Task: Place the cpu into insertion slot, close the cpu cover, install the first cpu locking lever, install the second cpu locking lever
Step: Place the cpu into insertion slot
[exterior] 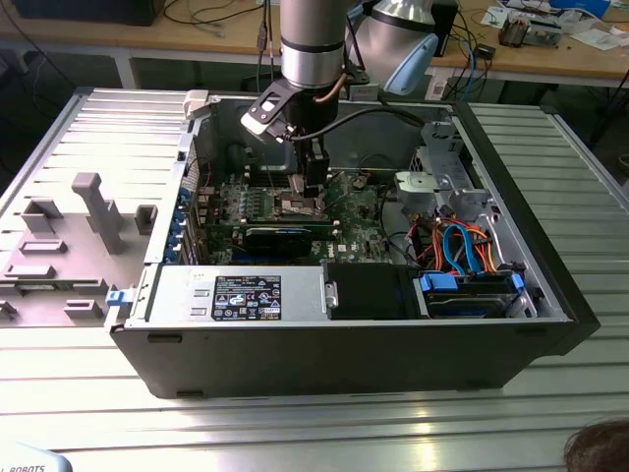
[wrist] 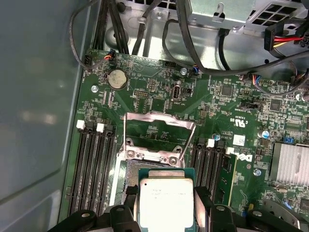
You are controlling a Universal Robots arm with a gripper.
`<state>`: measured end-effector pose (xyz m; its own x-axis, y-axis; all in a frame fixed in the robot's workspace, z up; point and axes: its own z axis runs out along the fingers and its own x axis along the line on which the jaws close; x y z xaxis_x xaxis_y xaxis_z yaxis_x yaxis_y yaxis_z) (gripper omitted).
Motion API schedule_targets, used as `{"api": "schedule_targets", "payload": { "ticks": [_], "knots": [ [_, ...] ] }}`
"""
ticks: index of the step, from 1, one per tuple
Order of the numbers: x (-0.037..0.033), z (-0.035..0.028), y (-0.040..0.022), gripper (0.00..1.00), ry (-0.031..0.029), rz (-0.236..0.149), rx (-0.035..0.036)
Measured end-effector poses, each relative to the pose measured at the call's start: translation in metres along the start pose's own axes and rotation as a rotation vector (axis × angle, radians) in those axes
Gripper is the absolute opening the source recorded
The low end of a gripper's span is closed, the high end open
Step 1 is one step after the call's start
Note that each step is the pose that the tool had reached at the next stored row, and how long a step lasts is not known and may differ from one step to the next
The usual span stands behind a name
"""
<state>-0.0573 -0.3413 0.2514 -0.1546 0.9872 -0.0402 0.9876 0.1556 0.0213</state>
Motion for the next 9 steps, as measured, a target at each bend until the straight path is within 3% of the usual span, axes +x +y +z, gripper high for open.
{"api": "schedule_targets", "payload": {
  "ticks": [9],
  "knots": [
    [0.0000,0.0006,0.0000,0.55,-0.0008,0.014,0.0006]
  ]
}}
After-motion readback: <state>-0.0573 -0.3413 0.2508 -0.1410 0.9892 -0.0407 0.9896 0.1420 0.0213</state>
